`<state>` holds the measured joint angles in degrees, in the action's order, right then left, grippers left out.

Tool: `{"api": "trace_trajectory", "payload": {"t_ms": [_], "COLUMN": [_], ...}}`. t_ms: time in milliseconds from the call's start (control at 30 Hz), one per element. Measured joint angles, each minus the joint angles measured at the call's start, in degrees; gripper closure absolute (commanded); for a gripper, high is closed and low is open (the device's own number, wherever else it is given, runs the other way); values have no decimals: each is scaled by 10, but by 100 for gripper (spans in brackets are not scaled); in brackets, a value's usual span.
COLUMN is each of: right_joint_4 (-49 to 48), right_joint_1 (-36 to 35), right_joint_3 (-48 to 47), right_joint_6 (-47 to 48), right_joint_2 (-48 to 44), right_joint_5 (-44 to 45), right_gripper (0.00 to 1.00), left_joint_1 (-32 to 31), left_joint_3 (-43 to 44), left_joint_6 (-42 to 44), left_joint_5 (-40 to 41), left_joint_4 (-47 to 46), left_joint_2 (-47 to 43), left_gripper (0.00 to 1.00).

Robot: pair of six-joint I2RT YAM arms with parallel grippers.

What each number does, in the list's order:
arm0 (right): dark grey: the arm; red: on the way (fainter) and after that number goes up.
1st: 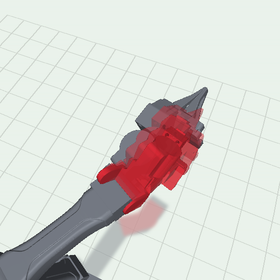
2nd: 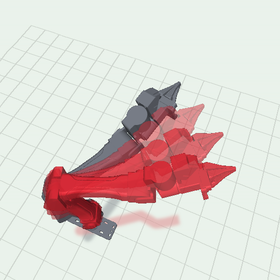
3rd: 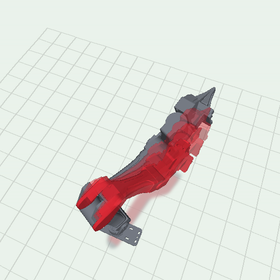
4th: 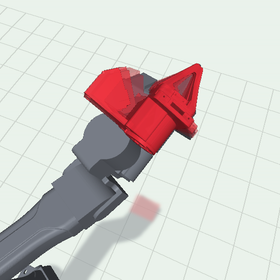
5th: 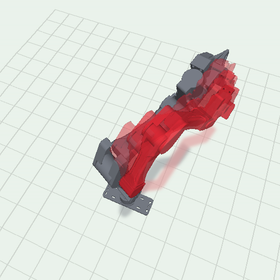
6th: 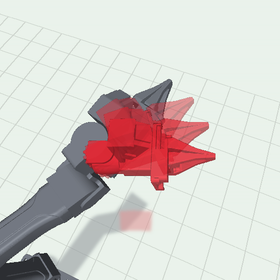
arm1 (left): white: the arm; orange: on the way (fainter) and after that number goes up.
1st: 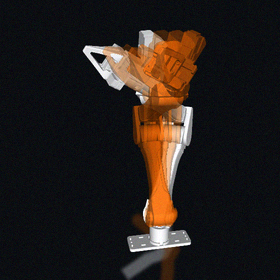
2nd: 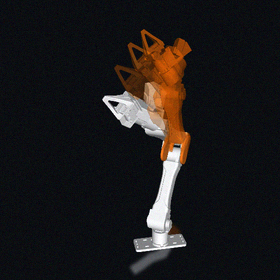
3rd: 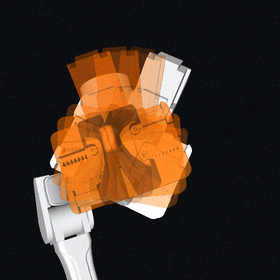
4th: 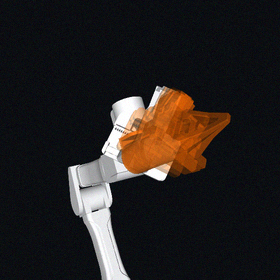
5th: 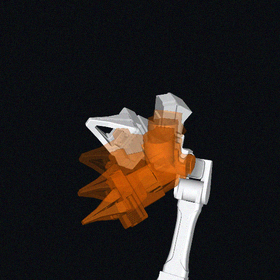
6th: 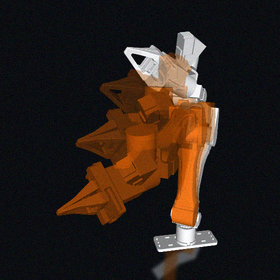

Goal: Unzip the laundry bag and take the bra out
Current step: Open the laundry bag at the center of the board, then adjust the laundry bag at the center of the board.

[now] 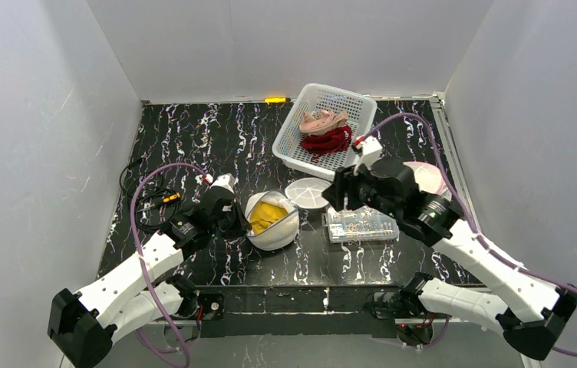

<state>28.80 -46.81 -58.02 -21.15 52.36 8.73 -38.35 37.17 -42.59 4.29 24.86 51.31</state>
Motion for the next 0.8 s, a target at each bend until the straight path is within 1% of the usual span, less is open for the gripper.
{"api": "trace_trajectory", "payload": {"t_ms": [133, 333, 467, 567, 733, 800], "right_joint_4": [-59, -155, -175, -185, -188, -190], "right_joint_1": [-42, -101, -125, -139, -169, -187], "right_joint_3": [-2, -7, -45, -71, -61, -44], "right_joint_6": [3, 7, 33, 55, 86, 95], "right_joint_2": [60, 212, 307, 351, 365, 365], "right_joint_5": [-34, -26, -7, 10, 45, 56], "right_gripper": [40, 46, 55, 59, 59, 53], "left_joint_1": [0, 0, 0, 0, 0, 0], "left_joint_3": [1, 1, 1, 1, 1, 0], "left_joint_6": [7, 15, 15, 15, 10, 4], "left_joint_5": [5, 11, 12, 14, 25, 29], "left_joint_4": [16, 32, 37, 39, 43, 48], "left_joint_2": [0, 0, -1, -3, -6, -6], "left_gripper": [100, 100, 100, 100, 100, 100]}}
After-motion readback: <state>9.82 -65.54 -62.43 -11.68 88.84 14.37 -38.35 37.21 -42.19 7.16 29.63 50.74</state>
